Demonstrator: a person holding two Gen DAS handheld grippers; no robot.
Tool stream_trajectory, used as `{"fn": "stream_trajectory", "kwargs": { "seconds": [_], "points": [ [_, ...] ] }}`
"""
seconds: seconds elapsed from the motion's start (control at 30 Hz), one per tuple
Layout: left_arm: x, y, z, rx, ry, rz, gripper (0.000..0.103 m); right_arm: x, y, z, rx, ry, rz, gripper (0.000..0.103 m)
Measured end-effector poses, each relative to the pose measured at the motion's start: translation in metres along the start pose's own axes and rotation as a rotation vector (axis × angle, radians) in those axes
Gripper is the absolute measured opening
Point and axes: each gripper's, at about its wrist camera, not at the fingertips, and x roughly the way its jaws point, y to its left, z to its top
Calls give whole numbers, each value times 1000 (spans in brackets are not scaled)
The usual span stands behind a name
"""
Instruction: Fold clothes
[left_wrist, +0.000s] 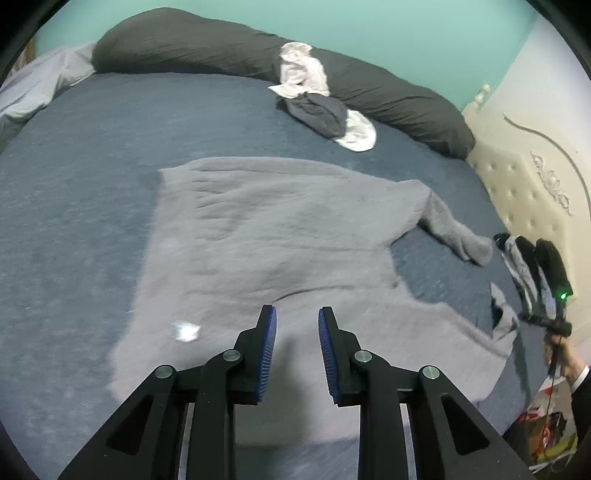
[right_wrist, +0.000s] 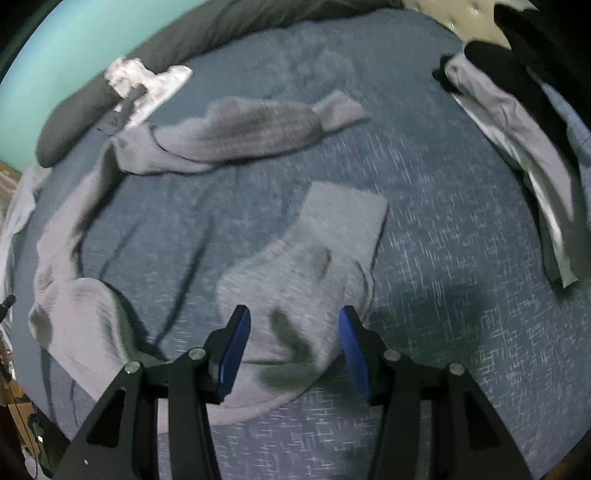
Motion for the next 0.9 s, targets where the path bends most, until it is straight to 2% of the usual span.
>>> {"fn": "stream_trajectory", "kwargs": {
  "seconds": [0.2, 0.37, 0.5, 0.63, 0.7, 0.8, 0.9],
  "points": [
    [41, -40, -12, 19, -14, -61, 26, 10, -36, -10, 166, 18, 5, 51],
    [57, -51, -26, -3, -51, -82, 26, 12, -59, -21, 297, 3, 32, 51],
    [64, -53, -40, -16, -72, -73, 40, 8, -63, -18, 341, -64, 29, 51],
    [71, -53, -49, 8, -58, -56, 47, 0, -68, -13, 370, -139, 36, 51],
    [75, -51, -52, 12, -51, -51, 58, -2, -71, -11, 384, -152, 35, 51],
    [80, -50, -56, 7, -51, -53, 73, 5, -75, -4, 390, -128, -11, 51],
    [84, -52, -58, 16, -44, -61, 82, 17, -78, -5, 395, -87, -54, 51]
  ]
}}
